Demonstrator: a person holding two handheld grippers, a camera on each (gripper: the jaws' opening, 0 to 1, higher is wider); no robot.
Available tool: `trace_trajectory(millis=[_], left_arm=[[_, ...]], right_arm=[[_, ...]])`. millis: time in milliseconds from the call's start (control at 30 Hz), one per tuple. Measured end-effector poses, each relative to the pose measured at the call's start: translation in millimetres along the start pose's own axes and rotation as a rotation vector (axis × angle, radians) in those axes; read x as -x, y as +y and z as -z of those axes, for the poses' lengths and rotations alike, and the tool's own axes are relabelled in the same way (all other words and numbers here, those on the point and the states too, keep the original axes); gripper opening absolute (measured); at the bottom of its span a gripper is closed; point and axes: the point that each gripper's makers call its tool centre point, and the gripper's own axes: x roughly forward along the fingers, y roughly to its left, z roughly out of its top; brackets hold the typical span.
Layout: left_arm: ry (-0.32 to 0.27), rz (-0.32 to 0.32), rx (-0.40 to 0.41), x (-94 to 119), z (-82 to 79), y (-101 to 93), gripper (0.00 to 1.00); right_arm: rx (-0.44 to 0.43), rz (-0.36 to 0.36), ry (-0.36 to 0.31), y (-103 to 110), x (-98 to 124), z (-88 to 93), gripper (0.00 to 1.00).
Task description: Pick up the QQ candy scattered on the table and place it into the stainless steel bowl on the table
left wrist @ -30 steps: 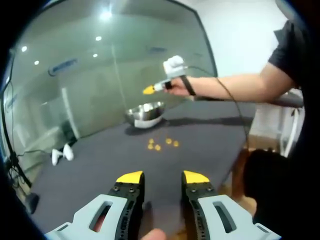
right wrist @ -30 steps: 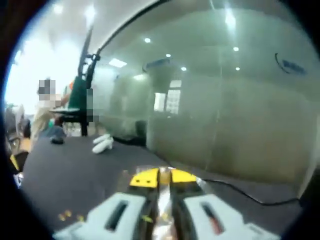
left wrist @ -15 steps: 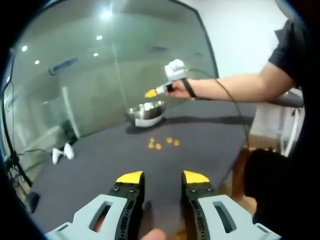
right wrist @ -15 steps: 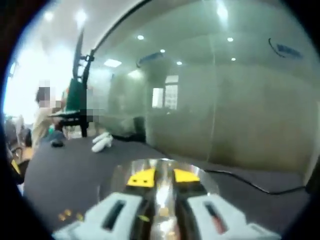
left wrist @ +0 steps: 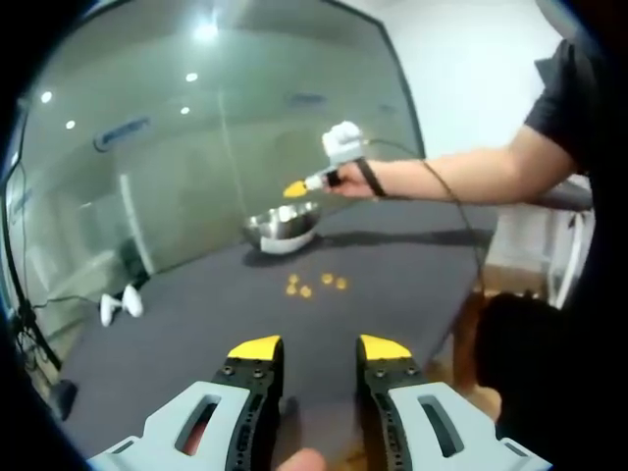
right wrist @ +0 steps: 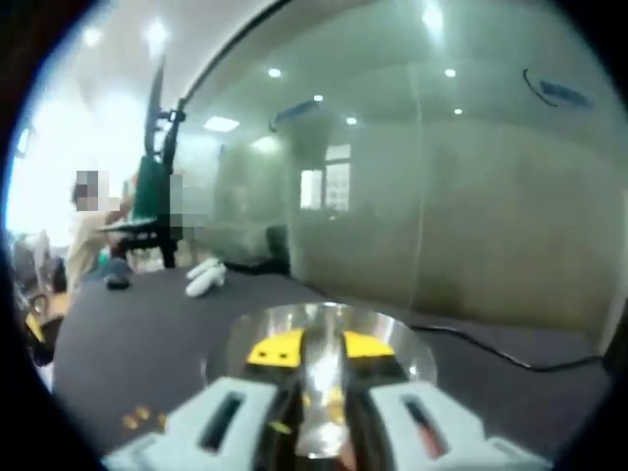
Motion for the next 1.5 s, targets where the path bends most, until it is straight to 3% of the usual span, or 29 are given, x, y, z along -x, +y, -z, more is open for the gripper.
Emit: trace_trajectory(millis=[233,567,800,867,1133,1267,1500], left_arm=[[0.003,0.006,-0.003,-1.5,1.3,-1.6,0.31],[-0.004,0.017,-0.011,-8.9,-2.6,-2.9,0.31],[-0.021,0.029,0.010,-9.3,-7.6,-4.9,0.31],[-0.027,0.031,0.014,-9.5,-9.3,-5.1,0.31],[-0.021,0.030,0.016,-10.3,-7.0,-4.9,0.31],[-0.028,0.038,0.027,-13.8,-8.5,-6.2,0.31],[-0.025,0.048,0.022,-17.6,-7.4,-9.4,0.31]], right_arm=[[-0.010,-0.034,-0.041,24.0,26.8,-5.9,0.14],[-0.015,-0.107,-0.048,56.3,57.6,7.3,0.15],[-0.013,-0.190,-0.062,90.8,87.0,17.4,0.15],[-0.058,-0.206,-0.051,85.0,81.8,25.4,0.16],[-0.158,-0.234,-0.037,84.6,109.8,55.4,0.16],[-0.090,-0.229,-0.012,87.2,119.0,65.3,0.16],[-0.110,-0.221,-0.003,87.2,134.4,77.7,0.16]])
